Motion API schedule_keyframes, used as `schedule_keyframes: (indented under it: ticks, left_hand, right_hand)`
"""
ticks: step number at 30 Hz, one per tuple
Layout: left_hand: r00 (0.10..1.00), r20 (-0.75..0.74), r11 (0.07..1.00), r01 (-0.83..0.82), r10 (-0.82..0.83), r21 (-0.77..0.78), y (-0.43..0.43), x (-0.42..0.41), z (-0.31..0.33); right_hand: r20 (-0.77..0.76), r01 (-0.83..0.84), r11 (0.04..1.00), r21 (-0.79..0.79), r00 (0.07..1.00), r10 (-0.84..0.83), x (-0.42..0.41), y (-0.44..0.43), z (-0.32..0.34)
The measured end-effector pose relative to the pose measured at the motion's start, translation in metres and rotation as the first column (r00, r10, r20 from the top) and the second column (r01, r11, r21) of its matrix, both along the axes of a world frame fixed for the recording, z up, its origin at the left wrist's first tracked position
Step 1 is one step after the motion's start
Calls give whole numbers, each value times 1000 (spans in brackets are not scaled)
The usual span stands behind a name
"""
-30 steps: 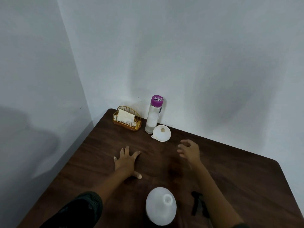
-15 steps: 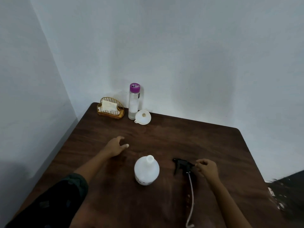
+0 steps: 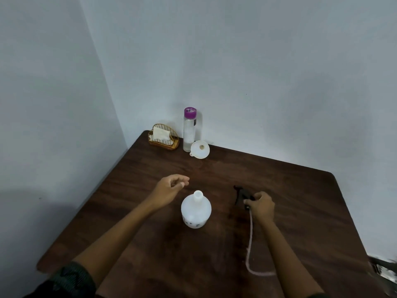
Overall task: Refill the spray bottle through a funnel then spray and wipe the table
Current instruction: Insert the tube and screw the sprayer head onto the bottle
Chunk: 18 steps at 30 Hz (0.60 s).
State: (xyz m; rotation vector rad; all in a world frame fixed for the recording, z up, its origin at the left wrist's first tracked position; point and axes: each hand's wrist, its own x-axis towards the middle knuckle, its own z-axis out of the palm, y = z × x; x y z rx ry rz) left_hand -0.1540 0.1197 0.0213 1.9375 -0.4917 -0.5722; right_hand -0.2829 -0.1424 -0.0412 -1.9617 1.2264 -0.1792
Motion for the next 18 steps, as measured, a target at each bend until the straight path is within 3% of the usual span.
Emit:
schedule_keyframes:
  ticks: [1, 3, 6, 11, 18]
  left_hand:
    - [1000, -3, 1000, -15, 15, -16, 3, -4, 0]
    - [999, -6, 998, -46, 46, -45, 7, -10, 3]
    - [998, -6, 996, -58, 57, -72, 4, -17, 8]
    - [1000, -2, 998, -19, 19, -53, -15, -21, 22]
    - [998, 58, 996, -3, 8, -88, -21, -6, 23]
  right_hand:
    - [147, 55, 996, 67, 987, -64, 5, -3, 11]
    - [444, 65, 958, 279, 876, -188, 16, -4, 41]
    - [652, -59, 865, 498, 683, -329, 28, 2, 92]
    - [751, -229, 748, 622, 445, -488, 47, 14, 141]
    - [754, -256, 715, 650, 328, -568, 56, 27, 153]
